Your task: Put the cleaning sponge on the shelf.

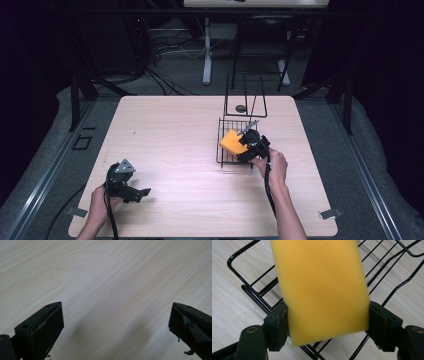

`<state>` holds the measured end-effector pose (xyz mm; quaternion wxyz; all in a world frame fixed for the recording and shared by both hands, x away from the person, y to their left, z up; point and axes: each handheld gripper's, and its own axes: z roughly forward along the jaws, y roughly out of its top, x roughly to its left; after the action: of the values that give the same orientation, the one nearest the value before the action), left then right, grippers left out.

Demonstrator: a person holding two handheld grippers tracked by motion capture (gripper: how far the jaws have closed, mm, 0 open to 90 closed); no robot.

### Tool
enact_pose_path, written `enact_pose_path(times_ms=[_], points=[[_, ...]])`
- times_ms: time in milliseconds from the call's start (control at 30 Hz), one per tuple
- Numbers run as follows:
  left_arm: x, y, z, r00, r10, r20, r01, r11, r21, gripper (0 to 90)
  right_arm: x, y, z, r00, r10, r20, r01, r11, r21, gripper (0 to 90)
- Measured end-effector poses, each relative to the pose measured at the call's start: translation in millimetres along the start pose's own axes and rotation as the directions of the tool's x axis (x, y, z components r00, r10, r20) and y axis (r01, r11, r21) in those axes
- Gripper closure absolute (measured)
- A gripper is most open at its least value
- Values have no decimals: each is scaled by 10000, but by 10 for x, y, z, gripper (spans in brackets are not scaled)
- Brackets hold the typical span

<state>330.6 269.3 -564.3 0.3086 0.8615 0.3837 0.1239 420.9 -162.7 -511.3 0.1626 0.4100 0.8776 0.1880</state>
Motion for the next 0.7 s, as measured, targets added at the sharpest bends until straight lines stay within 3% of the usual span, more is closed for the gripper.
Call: enact_pose_path(times_ms=[400, 700], points=[[-2, 0, 2, 10000, -18, 22, 18, 10000, 11, 0, -12, 1, 49, 9999, 107, -80, -105, 9997, 220, 140], [-2, 1, 1, 10000, -7, 30, 7, 10000, 3, 0, -25, -36, -77, 9989, 429, -180, -437, 9979, -482, 44]])
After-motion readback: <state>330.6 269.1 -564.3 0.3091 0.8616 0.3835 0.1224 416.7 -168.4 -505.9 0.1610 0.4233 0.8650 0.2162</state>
